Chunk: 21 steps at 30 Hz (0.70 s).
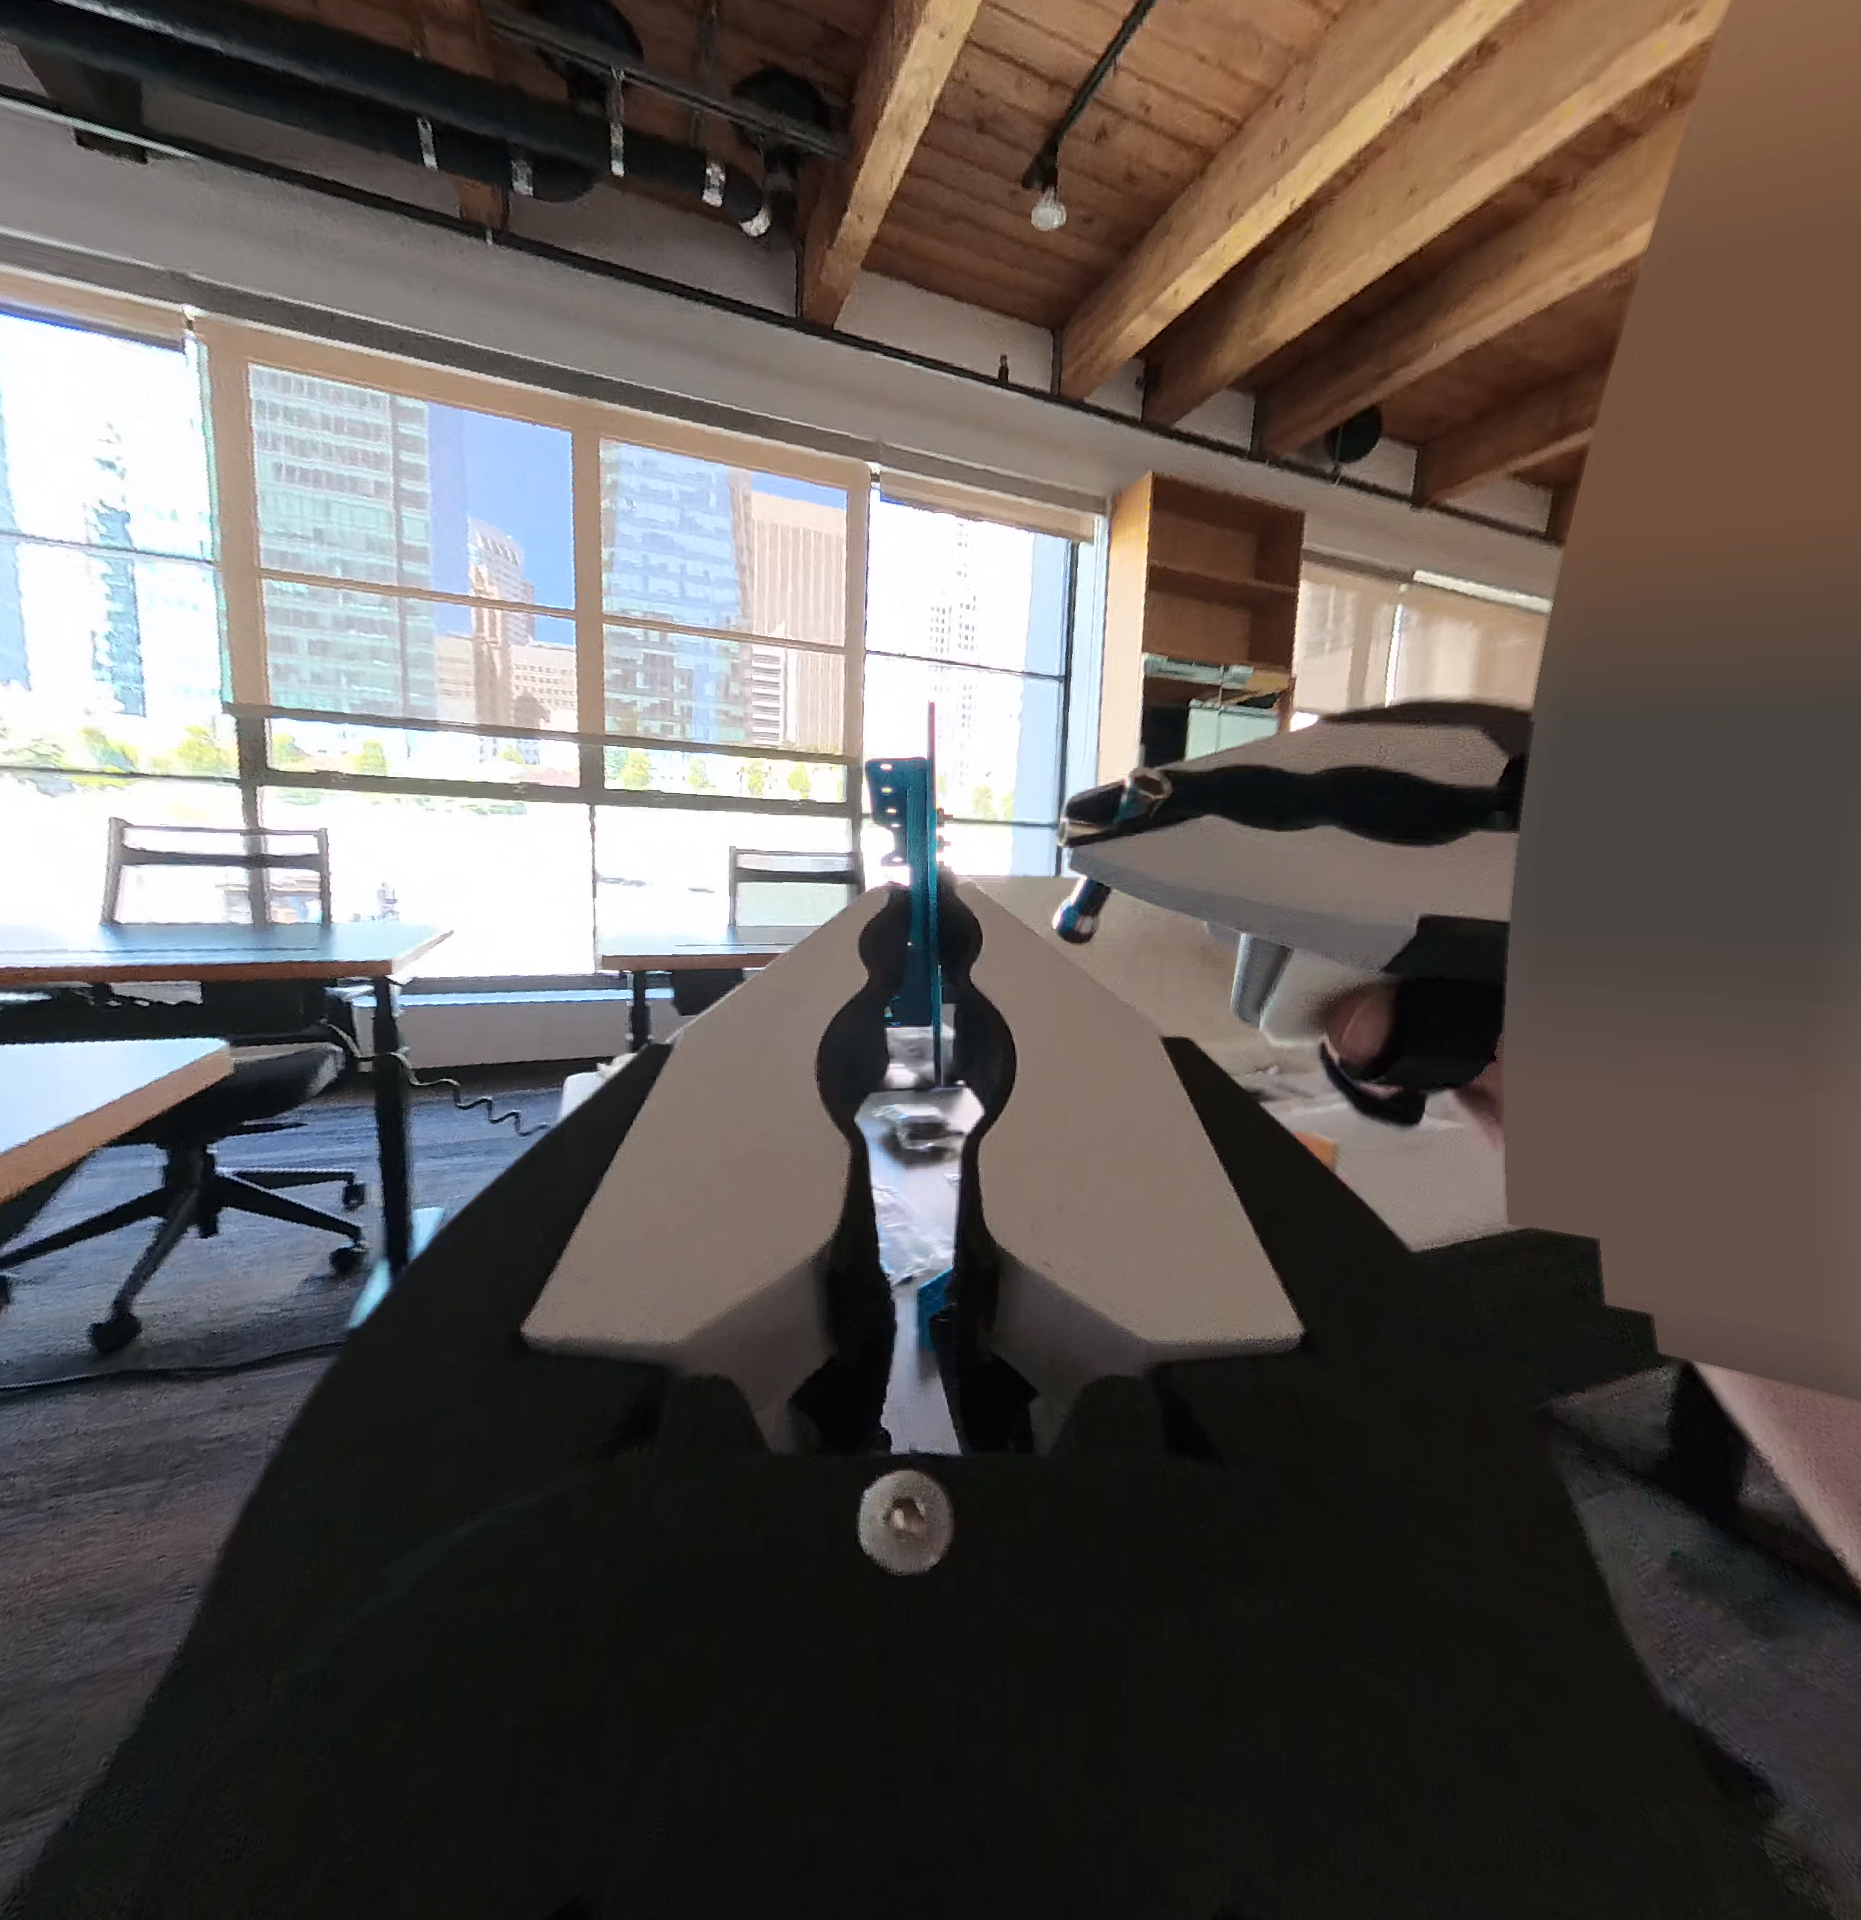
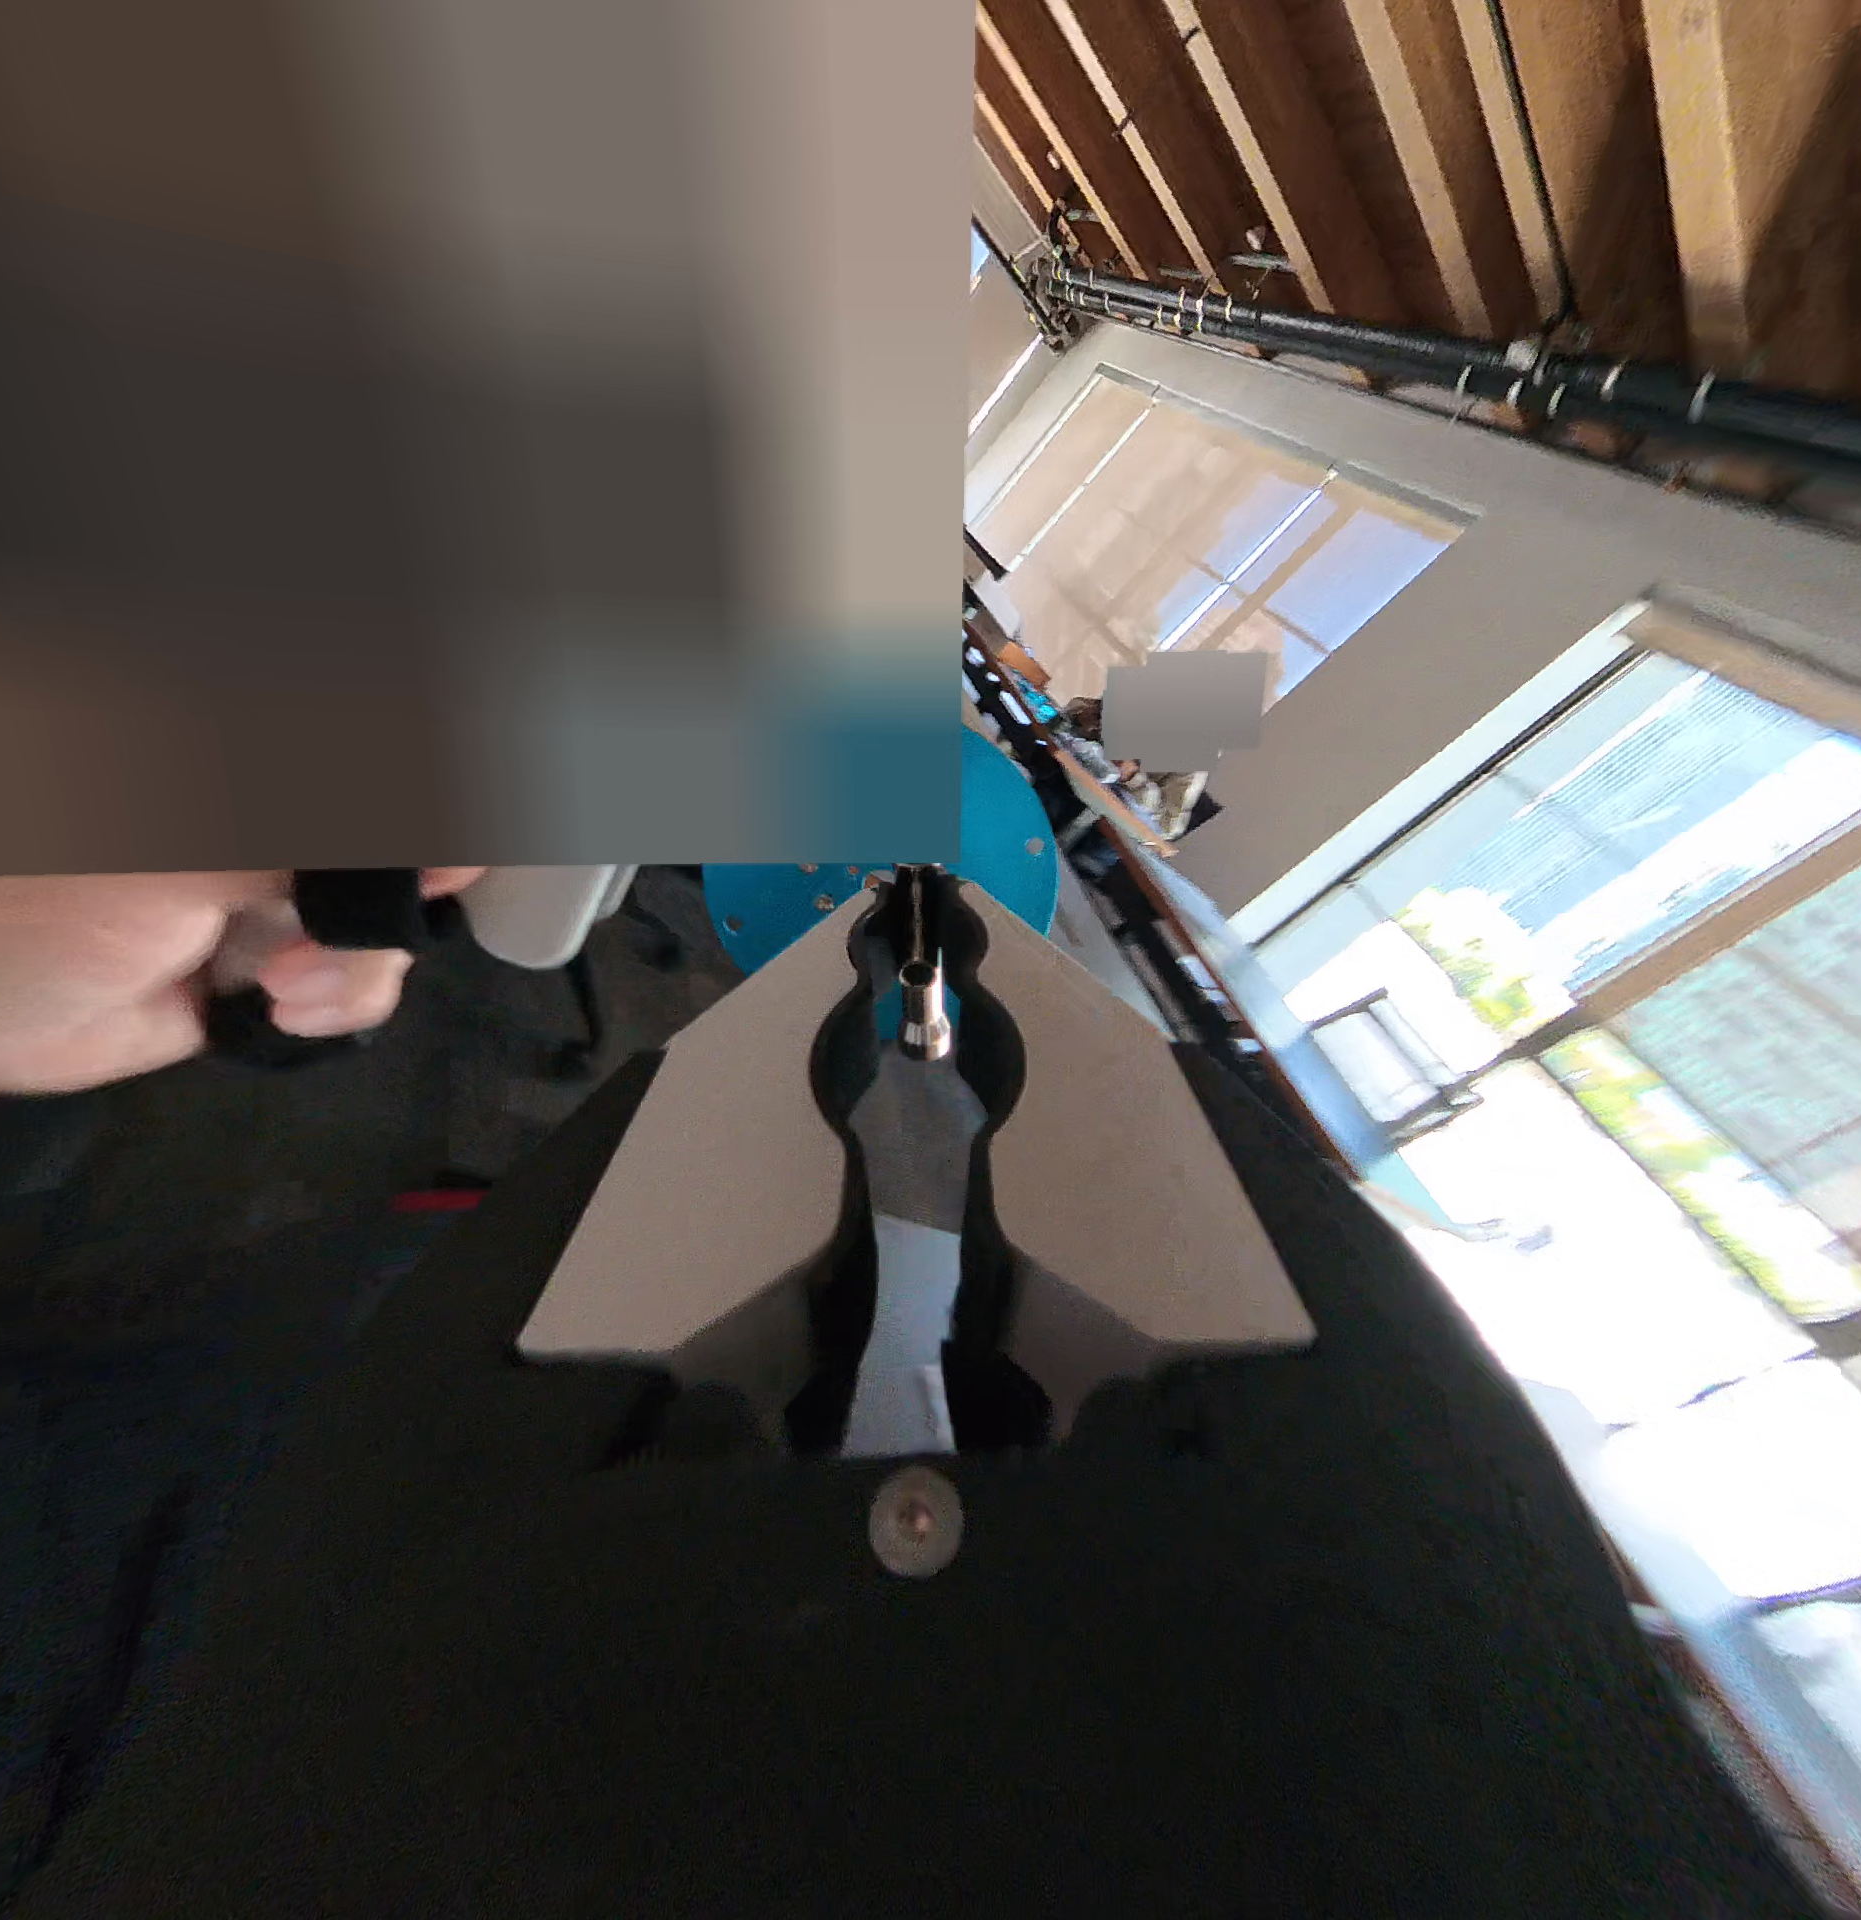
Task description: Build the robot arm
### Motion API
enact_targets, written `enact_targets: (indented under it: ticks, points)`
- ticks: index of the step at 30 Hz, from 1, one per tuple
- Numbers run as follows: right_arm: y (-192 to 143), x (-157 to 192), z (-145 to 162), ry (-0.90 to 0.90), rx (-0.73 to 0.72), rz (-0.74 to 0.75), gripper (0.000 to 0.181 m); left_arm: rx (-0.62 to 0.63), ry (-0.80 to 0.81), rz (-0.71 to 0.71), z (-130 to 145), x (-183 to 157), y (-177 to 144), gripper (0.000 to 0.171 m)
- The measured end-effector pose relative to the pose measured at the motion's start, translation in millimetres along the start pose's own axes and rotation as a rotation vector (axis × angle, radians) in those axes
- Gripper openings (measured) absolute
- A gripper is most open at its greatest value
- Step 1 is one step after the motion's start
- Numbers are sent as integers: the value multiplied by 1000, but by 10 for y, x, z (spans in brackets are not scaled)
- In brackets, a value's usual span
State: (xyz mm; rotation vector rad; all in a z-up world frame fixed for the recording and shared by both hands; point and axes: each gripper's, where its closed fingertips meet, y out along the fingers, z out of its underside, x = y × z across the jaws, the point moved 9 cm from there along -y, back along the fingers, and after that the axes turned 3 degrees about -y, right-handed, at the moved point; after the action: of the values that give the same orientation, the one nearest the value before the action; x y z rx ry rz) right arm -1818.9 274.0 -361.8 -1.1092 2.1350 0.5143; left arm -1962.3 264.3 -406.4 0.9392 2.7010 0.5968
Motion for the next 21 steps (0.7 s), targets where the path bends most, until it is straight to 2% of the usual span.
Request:
enact_targets:
  ticks: [2, 5, 9, 21]
  points:
    - [20, 13, -13, -170, 64, 59, 6, 12, 88, -8, -10, -64, 8, 3]
    - [49, 46, -20, -284, 73, 82, 6, 25, 216, -17, -21, -168, 11, 2]
    - [-6, 53, -67, -333, 3, 107, 5, 29, 340, -33, -32, -259, -4, 2]
    - [-74, 78, -106, -349, -54, 138, 5, 5, 407, -35, -70, -357, -21, 3]
